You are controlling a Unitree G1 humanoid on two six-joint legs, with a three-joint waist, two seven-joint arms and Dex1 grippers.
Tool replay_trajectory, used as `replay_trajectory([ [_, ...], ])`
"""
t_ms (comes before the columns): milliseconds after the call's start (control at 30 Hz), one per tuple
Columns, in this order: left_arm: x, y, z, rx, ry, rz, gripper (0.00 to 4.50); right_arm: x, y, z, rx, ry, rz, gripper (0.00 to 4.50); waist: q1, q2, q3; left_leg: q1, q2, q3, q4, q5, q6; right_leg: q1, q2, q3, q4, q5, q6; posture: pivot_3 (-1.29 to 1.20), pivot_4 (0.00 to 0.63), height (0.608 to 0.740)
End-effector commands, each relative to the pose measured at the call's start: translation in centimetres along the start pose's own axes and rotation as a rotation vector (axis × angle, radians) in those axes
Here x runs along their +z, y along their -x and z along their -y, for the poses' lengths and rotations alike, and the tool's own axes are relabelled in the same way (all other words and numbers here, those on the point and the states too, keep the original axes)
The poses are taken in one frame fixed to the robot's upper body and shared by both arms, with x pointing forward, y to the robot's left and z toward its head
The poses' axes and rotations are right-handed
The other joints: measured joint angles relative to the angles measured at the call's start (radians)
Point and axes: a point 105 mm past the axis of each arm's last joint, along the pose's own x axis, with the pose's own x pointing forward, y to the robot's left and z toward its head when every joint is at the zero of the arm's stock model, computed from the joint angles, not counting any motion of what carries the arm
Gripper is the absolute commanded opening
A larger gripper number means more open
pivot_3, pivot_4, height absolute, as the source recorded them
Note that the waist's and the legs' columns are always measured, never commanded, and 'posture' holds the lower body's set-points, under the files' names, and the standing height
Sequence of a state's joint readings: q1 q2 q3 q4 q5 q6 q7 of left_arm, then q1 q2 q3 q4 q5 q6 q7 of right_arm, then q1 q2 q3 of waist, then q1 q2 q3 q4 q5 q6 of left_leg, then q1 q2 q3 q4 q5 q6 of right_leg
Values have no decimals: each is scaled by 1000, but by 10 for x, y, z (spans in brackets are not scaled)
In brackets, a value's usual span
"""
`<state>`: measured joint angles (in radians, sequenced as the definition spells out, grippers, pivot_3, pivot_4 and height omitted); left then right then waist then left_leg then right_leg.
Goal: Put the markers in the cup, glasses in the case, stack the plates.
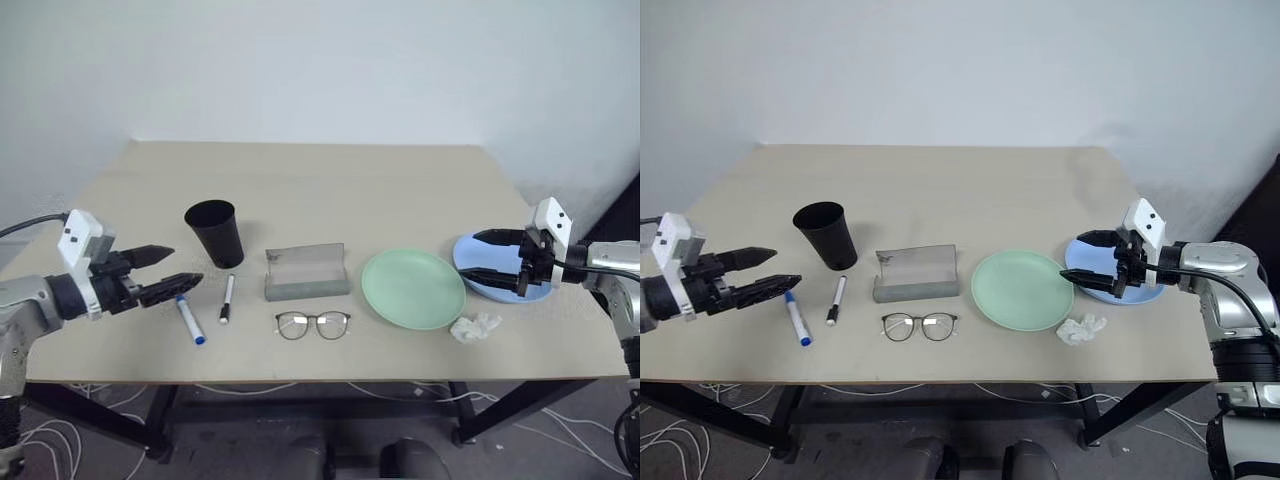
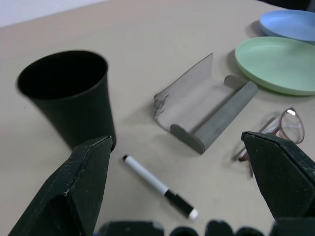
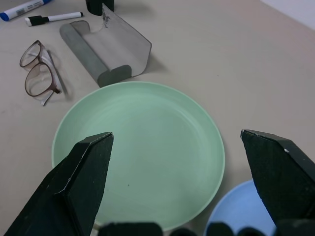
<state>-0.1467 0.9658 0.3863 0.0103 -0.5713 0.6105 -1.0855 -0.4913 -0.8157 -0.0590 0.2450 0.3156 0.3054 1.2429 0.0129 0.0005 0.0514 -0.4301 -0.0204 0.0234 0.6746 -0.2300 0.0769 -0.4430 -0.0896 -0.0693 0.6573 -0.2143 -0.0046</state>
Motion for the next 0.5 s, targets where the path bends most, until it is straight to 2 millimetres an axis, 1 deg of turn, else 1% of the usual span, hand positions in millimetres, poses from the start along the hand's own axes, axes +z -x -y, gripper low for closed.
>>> replay_trajectory([
  [33,9,-8,6,-43,-15,37,4490,15,11,4,-39,34,29,4500,0,0,0,0,0,0,0,0,0,0,0,0,0,0,0,0,0,701],
  [200,6,-13,14,-80,1,30,4490,11,14,0,-37,12,5,4500,0,0,0,0,0,0,0,0,0,0,0,0,0,0,0,0,0,701],
  [400,3,-18,16,-88,11,24,4490,7,23,4,-70,2,-30,4500,1,0,0,0,0,0,1,0,0,1,0,0,0,0,0,0,0,701],
  [500,2,-20,15,-85,14,27,4490,6,23,4,-83,2,-34,4500,0,0,0,0,0,0,1,0,0,1,0,0,0,0,0,0,0,701],
])
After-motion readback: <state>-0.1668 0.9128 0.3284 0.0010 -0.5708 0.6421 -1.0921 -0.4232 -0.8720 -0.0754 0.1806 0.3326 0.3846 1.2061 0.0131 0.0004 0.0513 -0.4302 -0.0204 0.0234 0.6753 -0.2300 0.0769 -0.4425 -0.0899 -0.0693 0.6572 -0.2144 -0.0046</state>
